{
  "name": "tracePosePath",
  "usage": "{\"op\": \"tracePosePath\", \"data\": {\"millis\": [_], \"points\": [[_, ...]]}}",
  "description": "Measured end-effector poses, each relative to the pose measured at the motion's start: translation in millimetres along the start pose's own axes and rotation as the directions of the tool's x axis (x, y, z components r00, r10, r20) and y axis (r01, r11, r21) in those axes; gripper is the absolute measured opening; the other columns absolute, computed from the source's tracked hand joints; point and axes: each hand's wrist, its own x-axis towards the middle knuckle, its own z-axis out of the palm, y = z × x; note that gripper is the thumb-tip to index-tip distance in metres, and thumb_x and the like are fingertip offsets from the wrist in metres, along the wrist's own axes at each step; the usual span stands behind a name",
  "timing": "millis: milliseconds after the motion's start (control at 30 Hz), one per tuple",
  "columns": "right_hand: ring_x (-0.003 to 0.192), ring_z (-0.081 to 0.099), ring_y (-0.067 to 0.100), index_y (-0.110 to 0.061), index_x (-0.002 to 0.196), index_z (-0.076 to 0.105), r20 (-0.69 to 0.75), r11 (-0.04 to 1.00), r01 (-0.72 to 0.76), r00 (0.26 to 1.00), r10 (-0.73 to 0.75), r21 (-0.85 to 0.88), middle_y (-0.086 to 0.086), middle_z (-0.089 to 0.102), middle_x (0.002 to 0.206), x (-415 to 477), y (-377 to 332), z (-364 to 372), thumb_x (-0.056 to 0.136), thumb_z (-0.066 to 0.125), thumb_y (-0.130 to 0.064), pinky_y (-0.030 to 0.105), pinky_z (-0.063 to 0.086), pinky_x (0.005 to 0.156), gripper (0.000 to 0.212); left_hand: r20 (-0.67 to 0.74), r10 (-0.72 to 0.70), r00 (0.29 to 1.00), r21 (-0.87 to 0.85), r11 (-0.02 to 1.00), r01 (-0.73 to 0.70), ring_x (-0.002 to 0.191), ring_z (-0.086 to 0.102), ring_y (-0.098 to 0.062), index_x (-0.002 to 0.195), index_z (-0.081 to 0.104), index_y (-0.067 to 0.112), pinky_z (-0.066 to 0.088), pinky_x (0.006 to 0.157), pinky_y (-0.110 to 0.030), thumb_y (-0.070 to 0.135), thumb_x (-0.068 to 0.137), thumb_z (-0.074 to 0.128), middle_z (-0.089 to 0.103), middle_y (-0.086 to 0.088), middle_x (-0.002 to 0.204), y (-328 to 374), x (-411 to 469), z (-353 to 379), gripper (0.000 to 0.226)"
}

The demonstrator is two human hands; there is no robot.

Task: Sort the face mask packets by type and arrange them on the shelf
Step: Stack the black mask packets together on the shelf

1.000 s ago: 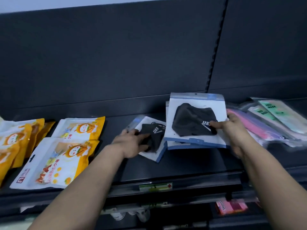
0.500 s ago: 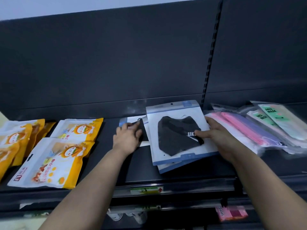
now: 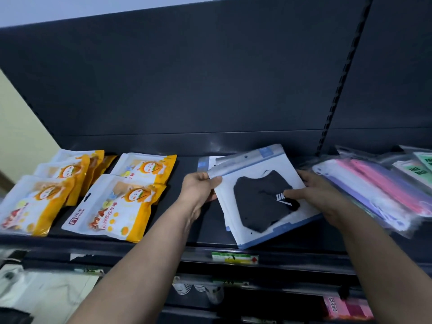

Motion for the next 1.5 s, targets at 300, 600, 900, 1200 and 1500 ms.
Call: {"op": "tracePosePath", "data": {"millis": [300,600,900,1200,1500], "points": [[0.08,0.063,0.007,-0.026,0.108,0.056,-0.023,0.996,0.048,0.999,-0.046,0.08,-0.012,0.065,0.092,-8.5,1.9,8.6,0.075,0.077,-0.004,0.02,0.047,0.064,0.044,-0.012,-0.049,0.999,0.13,0.99,0.05,0.069,0.068,-0.018,0.082,0.065,0.014,0.056,0.062,-0.029,0.014,0.073,0.084,0.071,-0.006,0.082,2.5,0.2,6.7,0.021],[0.094,0.066,0.019,-0.022,0.117,0.06,0.042,1.0,-0.005,0.999,0.005,0.018,-0.002,0.069,0.107,-9.0,4.5,4.1,0.085,0.069,-0.018,0.033,0.051,0.084,0.033,-0.275,-0.121,0.954,-0.064,0.992,0.108,0.079,0.067,-0.03,0.1,0.06,0.006,0.058,0.065,-0.039,-0.001,0.085,0.068,0.068,-0.016,0.095,-4.5,5.4,-0.9,0.018],[0.099,0.053,0.016,-0.016,0.124,0.057,-0.089,0.999,-0.012,0.996,0.008,-0.039,-0.001,0.056,0.112,-5.7,-5.8,2.5,0.095,0.053,-0.028,0.029,0.039,0.09,0.031,-0.106,-0.113,0.988,0.131,0.983,0.126,0.071,0.062,-0.02,0.108,0.054,0.012,0.056,0.055,-0.03,-0.005,0.087,0.058,0.065,-0.011,0.092,-5.9,-9.8,7.8,0.027],[0.089,0.061,0.019,-0.011,0.121,0.06,-0.146,0.999,0.039,0.988,-0.042,-0.023,0.004,0.065,0.108,-7.5,0.4,-9.0,0.082,0.073,-0.013,0.033,0.047,0.082,0.042,-0.247,-0.077,0.966,0.033,0.996,0.088,0.071,0.065,-0.027,0.113,0.061,0.004,0.058,0.057,-0.035,-0.006,0.083,0.059,0.067,-0.014,0.09,-6.5,-3.7,6.6,0.032],[0.083,0.055,0.03,-0.019,0.122,0.057,-0.561,0.836,-0.052,0.763,-0.32,-0.547,0.016,0.064,0.107,-20.0,-15.1,-31.4,0.086,0.043,-0.001,0.033,0.038,0.066,0.042,-0.188,0.257,0.948,0.883,0.466,0.048,0.147,0.011,-0.037,0.153,-0.002,0.024,0.026,0.116,-0.048,0.016,0.078,0.073,-0.002,-0.015,0.161,-14.7,-4.8,0.5,0.107]]}}
